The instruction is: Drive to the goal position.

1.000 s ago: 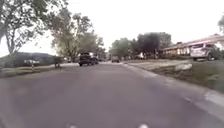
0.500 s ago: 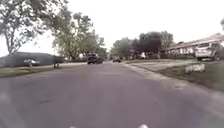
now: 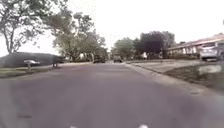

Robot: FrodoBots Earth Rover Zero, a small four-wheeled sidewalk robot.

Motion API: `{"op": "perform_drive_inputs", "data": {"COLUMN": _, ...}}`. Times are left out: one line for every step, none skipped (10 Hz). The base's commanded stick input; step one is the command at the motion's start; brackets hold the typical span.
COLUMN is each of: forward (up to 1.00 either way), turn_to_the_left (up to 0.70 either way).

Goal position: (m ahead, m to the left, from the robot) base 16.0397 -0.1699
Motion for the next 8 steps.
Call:
{"op": "perform_drive_inputs", "data": {"forward": 1.00, "turn_to_the_left": 0.01}}
{"op": "perform_drive_inputs", "data": {"forward": 1.00, "turn_to_the_left": -0.08}}
{"op": "perform_drive_inputs", "data": {"forward": 1.00, "turn_to_the_left": -0.28}}
{"op": "perform_drive_inputs", "data": {"forward": 1.00, "turn_to_the_left": -0.30}}
{"op": "perform_drive_inputs", "data": {"forward": 1.00, "turn_to_the_left": -0.23}}
{"op": "perform_drive_inputs", "data": {"forward": 1.00, "turn_to_the_left": -0.02}}
{"op": "perform_drive_inputs", "data": {"forward": 1.00, "turn_to_the_left": 0.00}}
{"op": "perform_drive_inputs", "data": {"forward": 1.00, "turn_to_the_left": 0.00}}
